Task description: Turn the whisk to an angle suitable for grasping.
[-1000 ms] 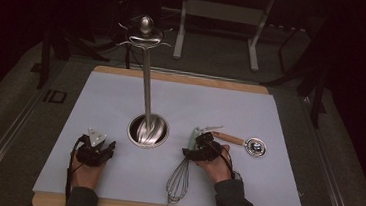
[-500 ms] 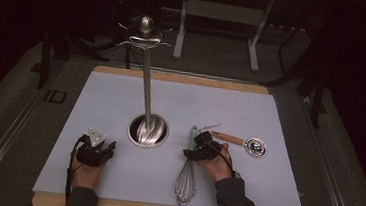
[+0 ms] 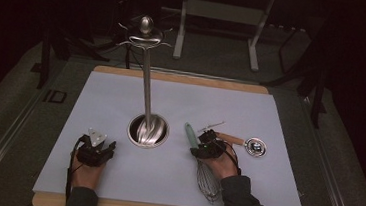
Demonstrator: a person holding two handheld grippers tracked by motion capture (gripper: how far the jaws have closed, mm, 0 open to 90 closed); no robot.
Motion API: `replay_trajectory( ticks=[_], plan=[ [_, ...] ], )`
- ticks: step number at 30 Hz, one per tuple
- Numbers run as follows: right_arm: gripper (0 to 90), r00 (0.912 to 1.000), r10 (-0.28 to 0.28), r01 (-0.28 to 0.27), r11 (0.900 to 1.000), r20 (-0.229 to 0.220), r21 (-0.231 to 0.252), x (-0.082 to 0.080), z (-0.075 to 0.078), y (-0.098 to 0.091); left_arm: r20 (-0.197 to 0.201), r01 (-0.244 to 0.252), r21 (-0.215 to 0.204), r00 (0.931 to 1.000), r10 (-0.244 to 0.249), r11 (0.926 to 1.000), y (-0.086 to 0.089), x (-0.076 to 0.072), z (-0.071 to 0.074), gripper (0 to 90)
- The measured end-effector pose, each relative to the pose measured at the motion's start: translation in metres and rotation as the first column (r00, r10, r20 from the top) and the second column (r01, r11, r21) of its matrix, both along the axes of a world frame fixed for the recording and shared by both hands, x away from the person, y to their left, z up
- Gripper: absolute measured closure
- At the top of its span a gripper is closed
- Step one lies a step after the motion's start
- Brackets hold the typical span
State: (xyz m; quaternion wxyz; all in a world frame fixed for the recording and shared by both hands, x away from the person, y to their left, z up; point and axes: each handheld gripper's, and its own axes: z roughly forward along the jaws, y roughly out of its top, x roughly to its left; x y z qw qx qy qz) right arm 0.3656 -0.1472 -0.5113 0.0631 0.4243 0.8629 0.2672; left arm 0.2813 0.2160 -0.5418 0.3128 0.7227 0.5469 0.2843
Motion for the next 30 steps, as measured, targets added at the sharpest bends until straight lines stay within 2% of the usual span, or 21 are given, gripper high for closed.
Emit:
replay_trajectory(
  ticks=[4,6,8,11,16,19,21,25,30],
  plan=[
    [60.2,0.9996,-0.008,0.009,0.9996,-0.027,0.028,0.003,-0.001,-0.001,-0.003,0.001,0.003,1.0,-0.001,1.0,0.0,0.0,0.0,56.6],
    [54.9,0.9987,-0.006,0.008,0.9987,-0.052,0.051,0.004,-0.001,-0.001,-0.003,0.0,0.004,1.0,0.0,1.0,0.0,0.0,0.0,56.6],
    [54.8,0.9978,-0.005,0.009,0.9981,-0.067,0.061,0.005,-0.001,0.0,-0.004,0.0,0.004,1.0,0.0,1.0,0.0,0.0,0.0,56.5],
    [60.3,0.9972,-0.006,0.011,0.9981,-0.074,0.061,0.005,-0.001,0.002,-0.003,0.0,0.005,1.0,0.0,1.0,0.0,0.0,0.0,56.3],
    [66.9,0.9981,-0.011,0.013,0.9995,-0.061,0.028,0.006,0.0,0.004,-0.003,0.0,0.005,1.0,0.0,1.0,0.0,0.0,0.0,56.3],
    [68.7,0.9958,-0.004,0.01,0.9979,-0.092,0.065,0.005,0.001,0.006,-0.003,-0.001,0.005,1.0,0.001,1.0,0.0,0.0,0.0,56.3],
    [69.0,0.9976,0.001,0.003,0.9985,-0.069,0.054,0.003,0.001,0.008,-0.003,0.0,0.004,1.0,0.0,1.0,0.0,0.0,0.0,56.2],
    [69.2,0.9988,0.0,0.003,0.9978,-0.049,0.066,0.001,0.005,0.01,-0.002,-0.001,0.004,1.0,0.001,1.0,0.0,0.0,0.0,56.2],
    [69.3,0.9994,-0.01,0.014,0.9942,-0.032,0.107,0.0,0.015,0.007,-0.002,0.0,0.006,1.0,0.0,1.0,0.0,0.0,0.0,56.3]
  ],
)
